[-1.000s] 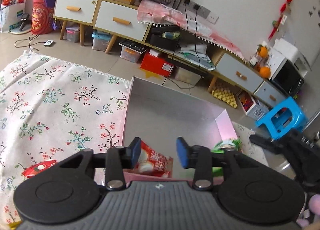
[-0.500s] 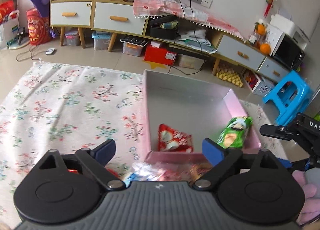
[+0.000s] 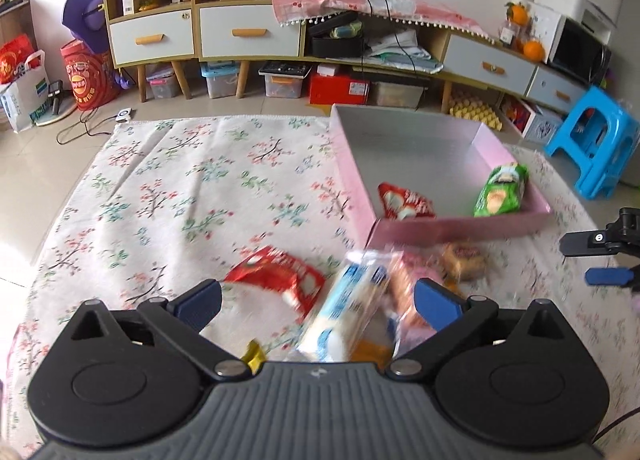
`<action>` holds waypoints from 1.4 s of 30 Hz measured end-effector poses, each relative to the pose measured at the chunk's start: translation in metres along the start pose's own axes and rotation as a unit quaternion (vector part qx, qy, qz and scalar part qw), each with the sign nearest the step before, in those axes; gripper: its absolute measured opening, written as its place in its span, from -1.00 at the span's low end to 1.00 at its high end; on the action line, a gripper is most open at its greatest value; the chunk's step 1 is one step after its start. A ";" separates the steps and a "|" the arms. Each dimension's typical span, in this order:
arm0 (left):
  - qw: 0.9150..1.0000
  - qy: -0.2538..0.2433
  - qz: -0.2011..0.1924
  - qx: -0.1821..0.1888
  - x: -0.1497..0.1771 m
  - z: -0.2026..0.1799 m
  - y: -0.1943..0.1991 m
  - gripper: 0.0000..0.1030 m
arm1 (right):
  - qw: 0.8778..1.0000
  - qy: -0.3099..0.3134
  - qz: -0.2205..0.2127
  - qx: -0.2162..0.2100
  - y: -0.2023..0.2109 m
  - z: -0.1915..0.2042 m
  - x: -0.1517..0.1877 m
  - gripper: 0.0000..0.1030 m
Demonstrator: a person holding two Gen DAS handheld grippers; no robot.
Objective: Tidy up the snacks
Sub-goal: 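Move the left tool to the white milk-bar packet while the right tool reaches the clear rice-cake packet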
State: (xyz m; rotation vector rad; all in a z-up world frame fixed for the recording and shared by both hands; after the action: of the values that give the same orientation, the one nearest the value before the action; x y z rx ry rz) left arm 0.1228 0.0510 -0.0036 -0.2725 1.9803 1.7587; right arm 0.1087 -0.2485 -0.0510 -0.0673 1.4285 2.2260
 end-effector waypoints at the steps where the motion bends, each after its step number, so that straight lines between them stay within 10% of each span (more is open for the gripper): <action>1: 1.000 -0.005 0.001 -0.004 0.003 0.002 -0.001 0.99 | 1.000 0.007 0.003 0.006 0.000 0.001 0.003 0.87; 12: 0.999 -0.008 0.044 -0.003 0.018 0.022 -0.019 0.93 | 0.995 0.060 0.064 0.051 -0.020 0.009 0.036 0.87; 29: 0.996 -0.009 0.082 0.042 0.008 0.012 -0.048 0.23 | 0.972 0.168 0.083 0.141 -0.065 0.044 0.062 0.87; 36: 0.995 -0.030 0.084 0.034 0.006 0.002 -0.054 0.14 | 0.973 0.134 0.073 0.174 -0.055 0.018 0.050 0.87; 42: 0.996 -0.032 0.084 0.029 0.007 -0.004 -0.061 0.05 | 0.985 0.082 0.092 0.123 -0.050 0.007 0.047 0.86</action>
State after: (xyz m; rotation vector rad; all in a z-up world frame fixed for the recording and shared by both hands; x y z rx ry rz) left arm 0.1429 0.0389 -0.0606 -0.0312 2.0569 1.7827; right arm 0.0903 -0.2086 -0.1037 -0.0371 1.8566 2.2113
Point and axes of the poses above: each gripper's, at about its wrist camera, not at the fingertips, and y roughly against the way its jaws point, z to its left, x to its underside, the point moved 3 cm from there along -y, roughly the way its jaws point, and after that the axes turned 13 degrees about z, right-handed, at the moved point
